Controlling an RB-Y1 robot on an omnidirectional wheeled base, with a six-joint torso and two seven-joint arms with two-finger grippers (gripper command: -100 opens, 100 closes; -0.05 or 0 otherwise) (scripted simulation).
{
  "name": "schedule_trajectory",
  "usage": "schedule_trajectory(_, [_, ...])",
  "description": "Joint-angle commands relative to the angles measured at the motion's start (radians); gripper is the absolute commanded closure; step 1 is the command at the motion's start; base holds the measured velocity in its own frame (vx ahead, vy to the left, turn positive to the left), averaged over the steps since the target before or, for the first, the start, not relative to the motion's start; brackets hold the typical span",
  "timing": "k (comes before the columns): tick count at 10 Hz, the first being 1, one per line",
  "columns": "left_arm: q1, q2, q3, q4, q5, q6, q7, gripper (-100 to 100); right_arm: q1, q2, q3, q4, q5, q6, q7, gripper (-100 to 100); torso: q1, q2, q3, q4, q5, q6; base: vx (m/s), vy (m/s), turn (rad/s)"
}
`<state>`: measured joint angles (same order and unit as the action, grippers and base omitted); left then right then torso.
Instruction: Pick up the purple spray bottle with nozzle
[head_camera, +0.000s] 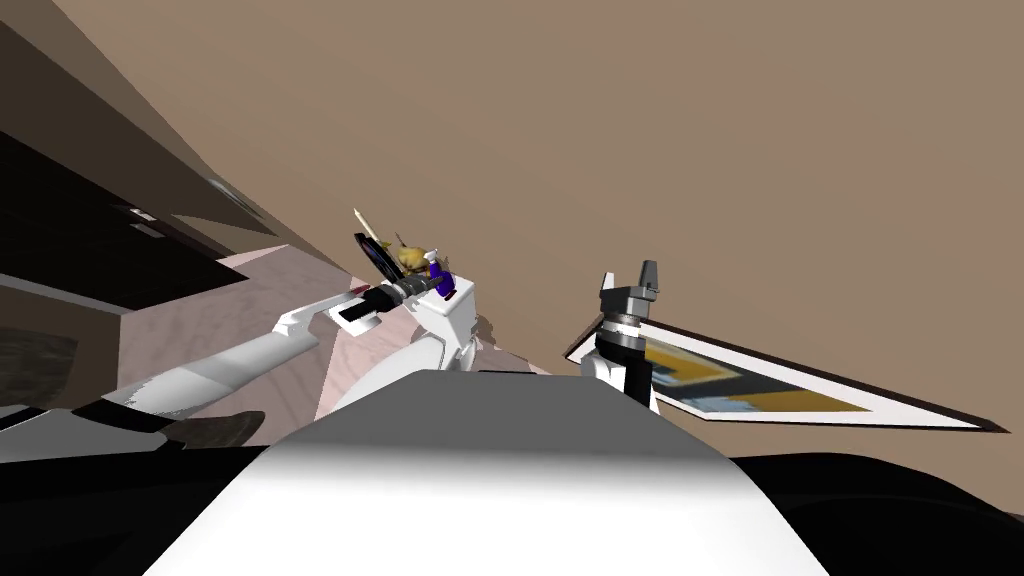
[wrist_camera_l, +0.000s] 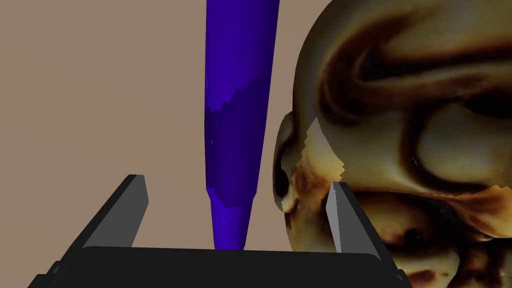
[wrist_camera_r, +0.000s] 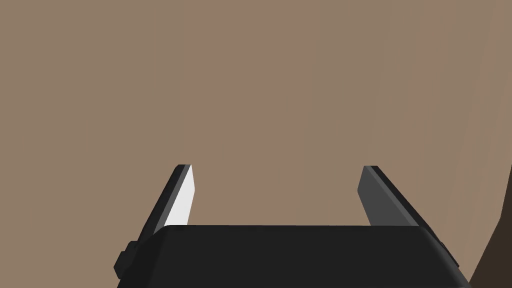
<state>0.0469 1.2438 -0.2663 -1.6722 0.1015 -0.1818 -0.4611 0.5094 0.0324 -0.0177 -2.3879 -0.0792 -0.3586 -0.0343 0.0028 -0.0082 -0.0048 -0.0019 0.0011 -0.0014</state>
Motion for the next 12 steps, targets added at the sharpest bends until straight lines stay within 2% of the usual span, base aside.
schedule_trajectory(1, [0.013, -0.003, -0.001, -0.05, -0.018, 0.01, 0.001, -100, 0.0, 0.0, 0.0, 0.0, 0.0, 0.0, 0.0, 0, 0.0, 0.0, 0.0, 0.0, 0.0, 0.0, 0.143, -0.009, 0.227])
schedule_trajectory(3, [0.013, -0.003, -0.001, -0.072, -0.018, 0.01, 0.001, -100, 0.0, 0.0, 0.0, 0.0, 0.0, 0.0, 0.0, 0, -0.001, -0.002, -0.001, 0.0, 0.0, 0.0, 0.087, -0.011, 0.082])
schedule_trajectory(4, [0.034, -0.005, 0.005, -0.106, -0.033, 0.024, 0.001, -100, 0.0, 0.0, 0.0, 0.0, 0.0, 0.0, 0.0, 0, 0.0, 0.001, 0.0, 0.0, 0.0, 0.002, 0.075, 0.003, 0.195])
schedule_trajectory(7, [0.055, -0.006, 0.012, -0.192, -0.048, 0.038, 0.001, -100, 0.002, 0.0, 0.0, 0.001, 0.0, 0.0, 0.0, 0, -0.001, -0.005, -0.003, -0.001, 0.001, 0.0, 0.101, -0.008, 0.171])
schedule_trajectory(8, [0.054, -0.001, 0.013, -0.168, -0.044, 0.027, 0.003, -100, 0.008, 0.0, 0.001, 0.006, 0.0, 0.003, 0.0, 0, -0.002, -0.013, -0.006, 0.001, 0.004, -0.003, 0.019, 0.0, 0.006])
schedule_trajectory(9, [0.055, 0.0, 0.014, -0.171, -0.044, 0.027, 0.004, 100, 0.009, 0.0, 0.001, 0.006, 0.0, 0.003, 0.0, 0, -0.002, -0.014, -0.007, 0.0, 0.004, -0.003, 0.0, 0.0, 0.0])
schedule_trajectory(12, [0.054, 0.0, 0.017, -0.169, -0.044, 0.028, 0.003, 100, 0.009, 0.0, 0.001, 0.006, 0.0, 0.003, 0.0, 0, -0.005, -0.014, -0.008, -0.001, 0.005, -0.002, 0.002, 0.003, 0.005])
